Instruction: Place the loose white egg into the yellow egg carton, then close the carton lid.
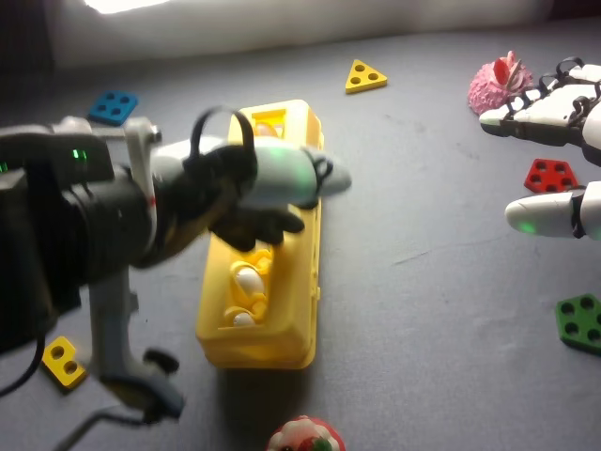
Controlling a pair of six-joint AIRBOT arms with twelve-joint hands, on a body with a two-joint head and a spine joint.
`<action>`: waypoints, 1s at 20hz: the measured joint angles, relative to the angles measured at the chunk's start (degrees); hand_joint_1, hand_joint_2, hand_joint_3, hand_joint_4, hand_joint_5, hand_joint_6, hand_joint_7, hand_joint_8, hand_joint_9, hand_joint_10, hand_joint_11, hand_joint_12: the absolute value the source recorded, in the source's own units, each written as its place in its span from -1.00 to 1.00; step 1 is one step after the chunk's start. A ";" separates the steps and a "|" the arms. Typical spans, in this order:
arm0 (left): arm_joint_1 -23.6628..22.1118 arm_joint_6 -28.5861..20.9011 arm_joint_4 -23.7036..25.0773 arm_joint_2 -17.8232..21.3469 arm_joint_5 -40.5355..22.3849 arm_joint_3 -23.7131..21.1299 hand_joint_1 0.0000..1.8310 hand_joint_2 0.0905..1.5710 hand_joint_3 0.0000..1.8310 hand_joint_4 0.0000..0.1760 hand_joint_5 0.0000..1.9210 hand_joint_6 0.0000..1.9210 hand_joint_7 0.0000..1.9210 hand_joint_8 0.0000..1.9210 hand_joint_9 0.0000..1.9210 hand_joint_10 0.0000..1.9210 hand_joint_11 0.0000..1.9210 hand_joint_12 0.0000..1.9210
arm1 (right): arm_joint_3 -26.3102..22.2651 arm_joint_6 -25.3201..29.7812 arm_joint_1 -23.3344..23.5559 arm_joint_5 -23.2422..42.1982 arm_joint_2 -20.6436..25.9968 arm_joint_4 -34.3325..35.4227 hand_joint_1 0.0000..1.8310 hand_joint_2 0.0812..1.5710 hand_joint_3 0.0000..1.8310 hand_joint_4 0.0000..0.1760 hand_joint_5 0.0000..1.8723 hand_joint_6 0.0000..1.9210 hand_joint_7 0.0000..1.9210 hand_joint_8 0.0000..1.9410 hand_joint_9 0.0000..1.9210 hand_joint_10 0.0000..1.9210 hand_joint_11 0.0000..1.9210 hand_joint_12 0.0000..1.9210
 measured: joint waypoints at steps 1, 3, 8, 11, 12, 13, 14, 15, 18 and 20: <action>-1.33 1.42 0.37 0.02 -0.11 1.07 -0.74 0.65 -1.00 -1.00 -0.45 -1.00 -0.40 -1.00 -0.58 -0.65 -1.00 0.33 | 0.00 0.00 0.00 -0.02 0.00 0.02 -1.00 0.43 -1.00 -1.00 -0.75 -1.00 -0.71 -1.00 -0.74 -1.00 -1.00 -0.12; -2.69 4.68 0.48 0.02 0.20 3.02 -0.73 0.64 -1.00 -1.00 -0.45 -1.00 -0.39 -1.00 -0.59 -0.63 -1.00 0.34 | 0.00 0.00 0.00 0.00 0.00 0.00 -0.99 0.43 -1.00 -1.00 -0.75 -1.00 -0.71 -1.00 -0.75 -1.00 -1.00 -0.13; -4.79 18.97 0.52 0.52 4.13 9.88 -0.71 0.63 -1.00 -1.00 -0.44 -1.00 -0.38 -0.99 -0.59 -0.60 -1.00 0.36 | 0.00 -0.02 0.00 -0.02 0.00 0.00 -0.98 0.43 -1.00 -1.00 -0.73 -0.99 -0.72 -0.99 -0.75 -0.99 -1.00 -0.23; -6.12 31.06 0.55 1.44 7.48 13.35 -0.76 0.65 -1.00 -1.00 -0.45 -1.00 -0.37 -0.99 -0.63 -0.48 -1.00 0.38 | 0.00 -0.09 0.00 0.00 0.00 0.02 -0.93 0.42 -1.00 -1.00 -0.53 -0.97 -0.51 -0.98 -0.58 -0.97 -1.00 -0.04; -6.60 36.28 0.66 1.62 8.33 14.45 -0.79 0.66 -1.00 -1.00 -0.34 -0.95 -0.27 -0.92 -0.61 -0.21 -1.00 0.43 | 0.00 -0.11 0.00 -0.02 0.00 0.13 -0.92 0.44 -1.00 -1.00 -0.31 -0.56 -0.24 -0.74 -0.38 -0.58 -0.91 0.27; -7.13 41.16 0.81 1.86 8.83 15.17 -0.80 0.66 -1.00 -1.00 -0.32 -0.94 -0.26 -0.89 -0.64 -0.07 -1.00 0.45 | 0.00 -0.11 0.00 0.00 0.00 0.09 -0.92 0.44 -1.00 -1.00 -0.34 -0.29 -0.23 -0.59 -0.42 -0.30 -0.91 0.39; -8.02 45.72 0.50 2.19 9.27 15.54 -0.80 0.66 -1.00 -1.00 -0.32 -0.94 -0.26 -0.89 -0.64 -0.07 -1.00 0.45 | 0.00 -0.11 0.00 0.15 0.00 0.07 -0.92 0.44 -1.00 -1.00 -0.34 -0.29 -0.23 -0.59 -0.42 -0.30 -0.91 0.39; -9.11 52.48 0.68 2.58 10.67 16.00 -0.79 0.65 -1.00 -1.00 -0.39 -0.55 -0.45 -0.22 -0.64 0.19 -0.98 0.53 | 0.00 -0.15 0.00 -0.02 0.00 0.15 -0.92 0.46 -1.00 -1.00 -0.32 -0.04 -0.34 0.00 -0.55 0.34 -0.84 0.70; -9.90 59.10 1.44 3.96 13.90 15.82 -0.81 0.67 -1.00 -1.00 -0.56 0.01 -0.62 0.47 -0.70 0.66 -0.95 0.87 | 0.00 -0.20 0.00 0.02 0.00 0.02 -0.94 0.49 -1.00 -1.00 -0.27 0.15 -0.37 0.43 -0.55 0.67 -0.73 0.99; -9.97 59.12 2.21 4.35 14.49 15.06 -0.79 0.66 -1.00 -1.00 -0.56 0.06 -0.63 0.55 -0.70 0.74 -0.96 0.93 | 0.00 -0.20 0.00 0.00 0.00 0.02 -0.94 0.49 -1.00 -1.00 -0.27 0.17 -0.38 0.47 -0.54 0.73 -0.70 1.00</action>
